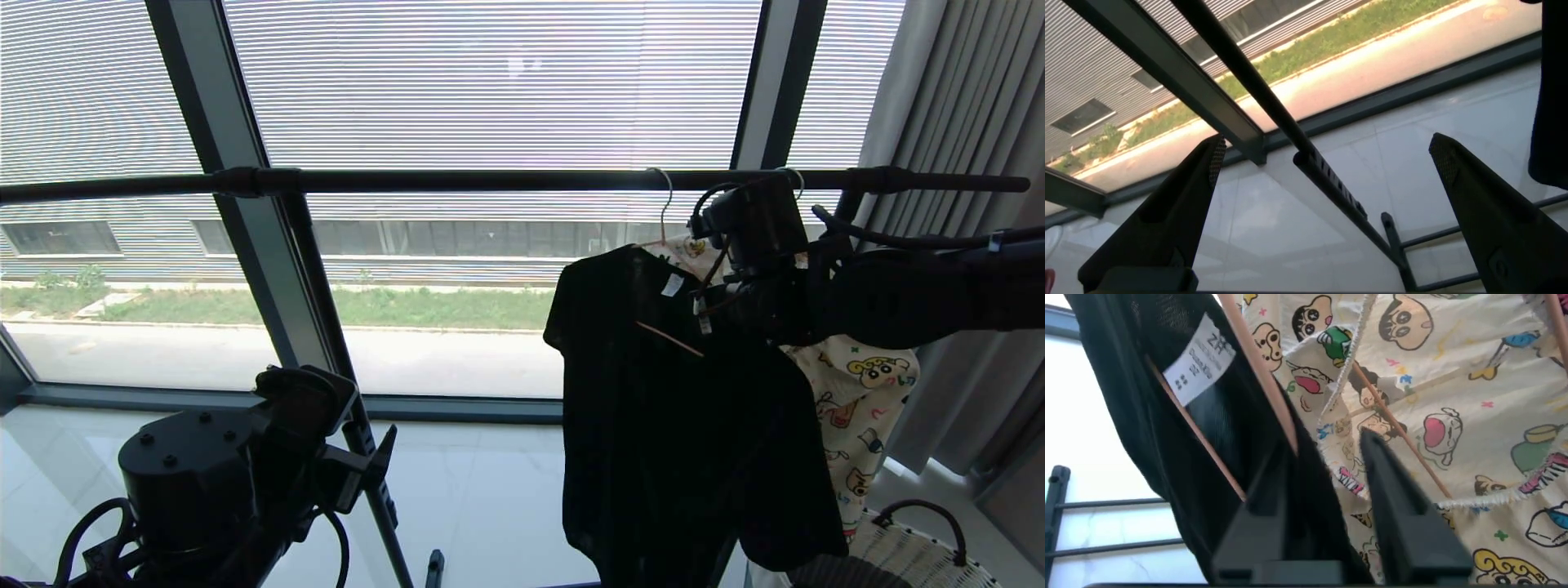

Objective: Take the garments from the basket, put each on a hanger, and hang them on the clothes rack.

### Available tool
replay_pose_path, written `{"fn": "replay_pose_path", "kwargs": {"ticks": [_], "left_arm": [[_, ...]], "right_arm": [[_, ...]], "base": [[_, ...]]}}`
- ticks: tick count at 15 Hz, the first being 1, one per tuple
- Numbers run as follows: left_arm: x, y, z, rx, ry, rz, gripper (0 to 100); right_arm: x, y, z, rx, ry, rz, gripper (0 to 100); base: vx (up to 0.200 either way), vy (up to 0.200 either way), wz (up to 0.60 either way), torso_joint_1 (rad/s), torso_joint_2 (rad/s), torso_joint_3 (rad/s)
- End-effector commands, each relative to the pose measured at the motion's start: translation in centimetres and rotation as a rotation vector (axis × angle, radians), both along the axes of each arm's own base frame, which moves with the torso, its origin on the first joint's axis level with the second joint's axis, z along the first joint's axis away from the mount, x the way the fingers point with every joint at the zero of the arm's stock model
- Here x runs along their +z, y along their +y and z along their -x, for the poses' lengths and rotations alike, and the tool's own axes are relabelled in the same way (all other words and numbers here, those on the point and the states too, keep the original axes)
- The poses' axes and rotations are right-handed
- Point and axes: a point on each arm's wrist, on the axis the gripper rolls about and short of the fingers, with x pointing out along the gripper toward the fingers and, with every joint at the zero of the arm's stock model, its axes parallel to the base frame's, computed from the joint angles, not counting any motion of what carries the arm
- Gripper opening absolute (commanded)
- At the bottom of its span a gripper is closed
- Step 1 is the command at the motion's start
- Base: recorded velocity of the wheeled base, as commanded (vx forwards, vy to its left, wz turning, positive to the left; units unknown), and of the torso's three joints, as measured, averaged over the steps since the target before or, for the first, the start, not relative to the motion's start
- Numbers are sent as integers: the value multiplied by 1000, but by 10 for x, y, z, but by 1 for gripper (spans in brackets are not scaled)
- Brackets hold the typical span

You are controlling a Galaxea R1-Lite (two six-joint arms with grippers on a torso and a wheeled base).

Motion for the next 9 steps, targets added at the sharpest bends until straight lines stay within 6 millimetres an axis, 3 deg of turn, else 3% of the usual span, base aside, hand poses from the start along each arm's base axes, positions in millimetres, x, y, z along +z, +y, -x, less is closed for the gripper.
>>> {"fn": "replay_pose_path", "kwargs": {"ticks": [1, 4, 7, 9], "left_arm": [[0, 0, 0, 2, 1, -1, 100], [-1, 2, 1, 7, 4, -3, 100], [1, 2, 0, 11, -3, 0, 100], [1, 4, 1, 19, -5, 1, 100]], "right_arm": [[9, -5, 7, 1, -14, -9, 100], [40, -37, 52, 18, 8, -11, 100], [46, -57, 78, 20, -2, -6, 100], [45, -70, 95, 20, 2, 6, 100]], "base": [[0, 0, 0, 0, 0, 0], [0, 0, 0, 0, 0, 0], [0, 0, 0, 0, 0, 0], [-200, -200, 0, 2, 5, 7]]}}
